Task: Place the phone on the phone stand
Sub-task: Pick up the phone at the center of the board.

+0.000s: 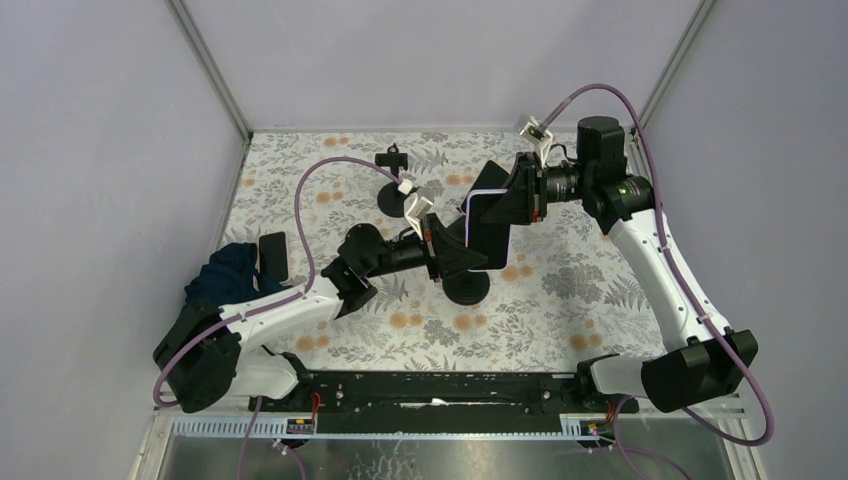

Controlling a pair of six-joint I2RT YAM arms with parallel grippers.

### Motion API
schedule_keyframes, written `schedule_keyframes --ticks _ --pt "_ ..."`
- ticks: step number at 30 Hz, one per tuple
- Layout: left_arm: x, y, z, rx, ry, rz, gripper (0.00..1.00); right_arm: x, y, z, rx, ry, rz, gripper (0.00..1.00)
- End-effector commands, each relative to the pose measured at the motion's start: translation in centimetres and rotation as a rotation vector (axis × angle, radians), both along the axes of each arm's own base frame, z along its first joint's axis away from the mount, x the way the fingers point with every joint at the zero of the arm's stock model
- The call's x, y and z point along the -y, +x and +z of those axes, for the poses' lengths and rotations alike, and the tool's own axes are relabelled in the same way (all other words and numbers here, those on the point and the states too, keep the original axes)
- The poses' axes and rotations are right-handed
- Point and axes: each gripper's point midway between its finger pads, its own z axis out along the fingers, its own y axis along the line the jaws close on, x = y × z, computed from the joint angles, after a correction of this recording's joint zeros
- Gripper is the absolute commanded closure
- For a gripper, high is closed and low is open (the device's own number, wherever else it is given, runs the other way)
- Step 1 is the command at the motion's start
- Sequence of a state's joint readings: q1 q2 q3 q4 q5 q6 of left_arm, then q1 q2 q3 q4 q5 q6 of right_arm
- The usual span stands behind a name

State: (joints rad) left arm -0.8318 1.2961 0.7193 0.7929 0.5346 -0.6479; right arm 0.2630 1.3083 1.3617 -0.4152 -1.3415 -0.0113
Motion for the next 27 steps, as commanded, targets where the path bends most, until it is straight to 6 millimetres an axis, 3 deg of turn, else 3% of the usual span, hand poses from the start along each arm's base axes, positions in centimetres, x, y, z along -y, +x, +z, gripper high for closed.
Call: schedule_keyframes --ticks 1,5,9,13,15,19,21,27 --pt "-0.1 -0.5 2.7 0.093 -0.085 0.001 1.00 -0.1 -0.3 1.3 0.061 0.001 0.010 0.79" --pt "-0.1 -0.6 2.6 0.088 -0.081 -0.009 1.00 0.0 -0.6 1.4 0.077 0.002 0.016 1.00" --pt "0.1 -0.7 2.4 0.072 -0.069 -0.023 0.97 0.2 -1.2 1.6 0.107 0.003 0.016 1.00" --pt "0.1 -0.6 2.0 0.051 -0.035 -0.018 0.55 0.8 -1.2 1.8 0.122 0.005 -0.014 1.00" --pt "-0.5 -1.0 1.9 0.068 -0.021 -0.006 0.41 1.7 -0.9 2.2 0.125 0.017 -0.043 1.00" --pt "-3.2 -1.9 1.8 0.149 -0.033 0.069 0.29 3.7 -0.5 2.3 0.129 0.046 -0.099 1.00" --pt "-4.8 -2.1 0.8 0.199 -0.028 0.130 0.24 4.7 -0.4 1.9 0.102 0.052 -0.132 1.00" --pt "-8.5 -1.1 -5.3 0.274 0.007 0.327 0.10 7.7 1.0 1.0 0.086 0.057 -0.253 1.00"
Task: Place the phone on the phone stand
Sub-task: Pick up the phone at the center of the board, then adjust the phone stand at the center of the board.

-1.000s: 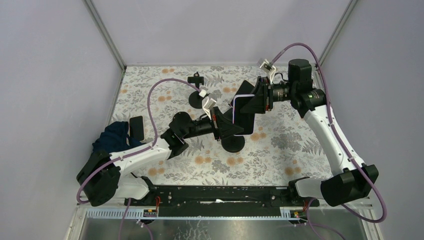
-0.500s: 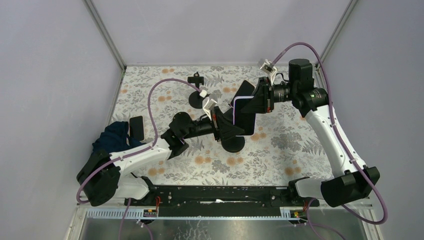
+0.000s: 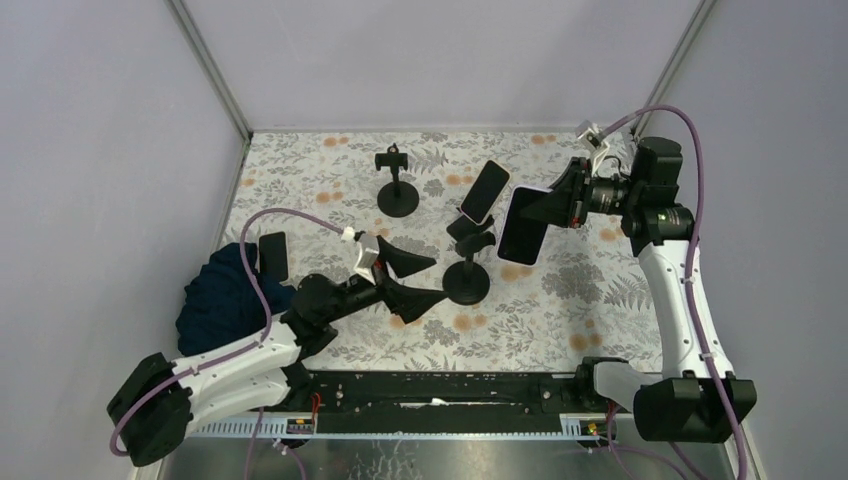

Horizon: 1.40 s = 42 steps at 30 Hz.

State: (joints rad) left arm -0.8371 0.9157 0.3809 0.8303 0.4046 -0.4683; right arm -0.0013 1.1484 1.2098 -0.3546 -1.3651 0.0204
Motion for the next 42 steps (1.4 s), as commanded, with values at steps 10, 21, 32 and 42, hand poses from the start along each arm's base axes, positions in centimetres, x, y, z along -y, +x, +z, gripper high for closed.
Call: schedule_keyframes --ticks 10,21,32,42 --pt "1.1 5.7 -10.4 0.236 0.140 0.360 0.08 4.1 1.4 -1.9 0.001 0.034 -0.134 1.00" --pt "6.2 11.0 -15.0 0.201 0.233 0.476 0.15 5.3 2.5 -5.3 -0.025 0.023 -0.205 1.00" --pt "6.5 13.5 -17.3 0.161 0.270 0.579 0.47 5.4 2.5 -6.0 -0.044 0.031 -0.196 1.00" --pt "7.5 13.1 -17.1 0.243 0.292 0.512 0.84 5.4 2.4 -6.1 -0.046 0.033 -0.190 1.00"
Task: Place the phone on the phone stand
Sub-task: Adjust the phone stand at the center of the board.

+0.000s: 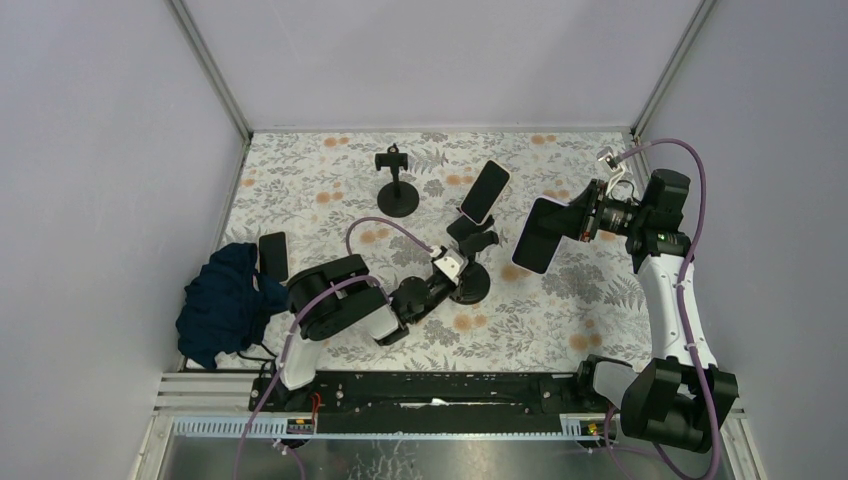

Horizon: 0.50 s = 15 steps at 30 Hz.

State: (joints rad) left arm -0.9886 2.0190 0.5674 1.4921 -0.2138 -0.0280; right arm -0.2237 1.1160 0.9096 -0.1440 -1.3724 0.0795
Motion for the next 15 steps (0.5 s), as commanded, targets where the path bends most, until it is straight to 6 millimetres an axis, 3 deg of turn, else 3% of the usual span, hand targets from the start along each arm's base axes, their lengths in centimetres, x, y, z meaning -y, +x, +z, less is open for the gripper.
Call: schedule_keyframes --ticks 1,9,15 --pt "0.6 -0.6 2.5 0.110 -0.033 -0.068 0.87 0.0 -0.4 1.1 0.069 0.001 0.031 1.00" --pt "-0.8 -4.4 3.1 0.083 -0.047 -0.453 0.90 -0.1 -0.5 1.1 0.069 0.001 0.036 1.00" --pt "-2.4 -4.2 2.1 0.011 -0.028 -0.516 0.88 -0.1 -0.6 1.1 0.072 0.003 0.041 1.00"
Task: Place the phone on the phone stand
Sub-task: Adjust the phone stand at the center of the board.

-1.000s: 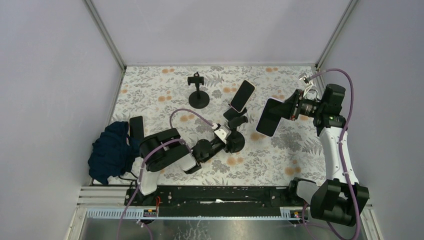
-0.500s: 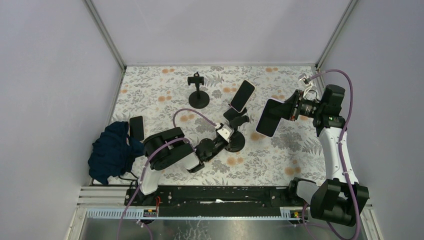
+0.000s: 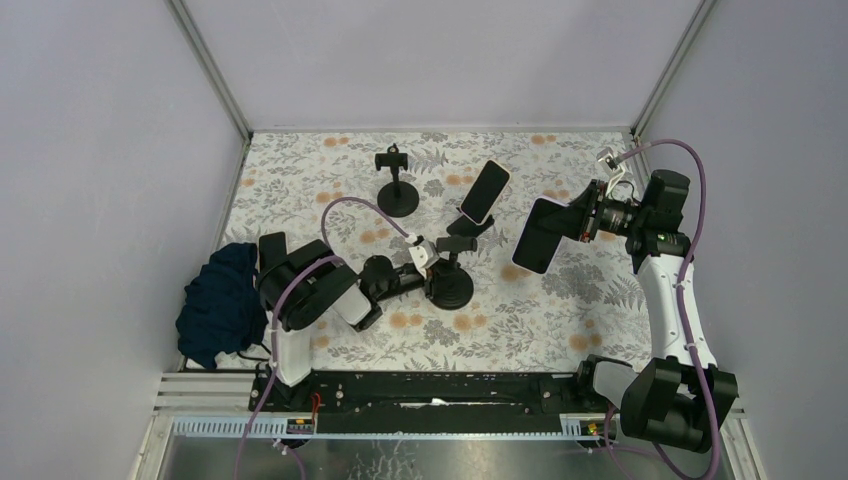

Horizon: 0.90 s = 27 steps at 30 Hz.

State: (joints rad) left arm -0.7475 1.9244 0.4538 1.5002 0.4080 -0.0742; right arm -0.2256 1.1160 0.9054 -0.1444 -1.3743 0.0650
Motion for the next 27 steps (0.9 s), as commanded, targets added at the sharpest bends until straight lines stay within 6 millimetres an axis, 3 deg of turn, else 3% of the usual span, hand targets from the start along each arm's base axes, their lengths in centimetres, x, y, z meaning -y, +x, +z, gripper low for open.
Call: schedule_keyframes --ticks 1,3,9,12,18,23,27 --pt "0.3 -1.9 1.4 0.033 -0.024 -0.131 0.88 -0.1 -0.6 1.3 0.063 0.007 0.042 1.00" --pt "0.2 -1.8 1.4 0.037 -0.016 -0.123 0.85 -0.1 -0.6 1.3 0.065 0.007 0.043 1.00" --pt "-0.7 -2.0 1.9 0.054 -0.018 -0.085 0.46 -0.2 -0.7 1.2 0.062 0.010 0.047 1.00" --pt "-1.9 -2.5 2.3 0.062 -0.019 -0.049 0.36 -0.2 -0.7 1.2 0.062 0.012 0.052 1.00" --pt "-4.4 -3.8 3.9 0.039 -0.043 0.015 0.30 -0.2 -0.8 1.2 0.063 0.014 0.057 1.00" --pt "-5.9 -5.4 5.0 -0.102 -0.062 0.048 0.28 -0.3 -1.0 1.2 0.070 0.017 0.071 1.00" --pt "-6.7 -6.1 7.6 -0.195 -0.077 0.074 0.27 -0.3 -1.0 1.1 0.068 0.019 0.075 1.00"
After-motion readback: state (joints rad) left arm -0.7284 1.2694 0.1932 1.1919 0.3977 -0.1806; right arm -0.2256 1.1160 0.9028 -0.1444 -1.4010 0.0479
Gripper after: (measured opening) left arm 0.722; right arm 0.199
